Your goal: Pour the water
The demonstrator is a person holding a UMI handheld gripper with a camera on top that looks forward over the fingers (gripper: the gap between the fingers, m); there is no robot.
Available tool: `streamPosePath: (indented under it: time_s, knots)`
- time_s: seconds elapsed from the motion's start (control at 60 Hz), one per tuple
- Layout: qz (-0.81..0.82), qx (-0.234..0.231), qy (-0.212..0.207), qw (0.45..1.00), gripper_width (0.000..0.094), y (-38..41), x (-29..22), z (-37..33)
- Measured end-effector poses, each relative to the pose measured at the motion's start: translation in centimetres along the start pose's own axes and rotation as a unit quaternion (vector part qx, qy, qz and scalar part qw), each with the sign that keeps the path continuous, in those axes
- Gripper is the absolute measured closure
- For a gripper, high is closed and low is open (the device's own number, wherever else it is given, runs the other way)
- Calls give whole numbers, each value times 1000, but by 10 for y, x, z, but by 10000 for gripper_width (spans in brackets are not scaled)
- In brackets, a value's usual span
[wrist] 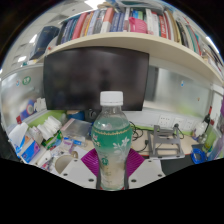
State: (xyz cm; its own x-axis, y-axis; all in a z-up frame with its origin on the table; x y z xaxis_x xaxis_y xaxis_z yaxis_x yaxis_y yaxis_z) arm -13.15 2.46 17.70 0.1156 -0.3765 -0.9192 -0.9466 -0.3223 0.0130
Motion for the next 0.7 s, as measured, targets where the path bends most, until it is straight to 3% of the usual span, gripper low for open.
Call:
streamPosePath:
  time_s: [0.283, 0.6, 0.7]
  knots:
    - [59, -14, -52, 997, 623, -18, 43, 27]
    - [20, 21, -89, 996, 616, -16, 74, 31]
    - [7, 25, -96, 995, 532, -12, 72, 33]
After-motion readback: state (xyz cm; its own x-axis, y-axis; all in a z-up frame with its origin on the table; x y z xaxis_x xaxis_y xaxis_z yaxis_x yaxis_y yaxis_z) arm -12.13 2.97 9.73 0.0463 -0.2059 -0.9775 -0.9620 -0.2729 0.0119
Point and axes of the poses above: the point between the fingertips, and its own axes, seen from behind it with the camera up: y to the left, x down, z forward, the way the camera looks, the point moved 2 cm from there along -z, backward, against the way the camera looks, and after that the axes turned 7 degrees about -x, right-handed, at the moved point
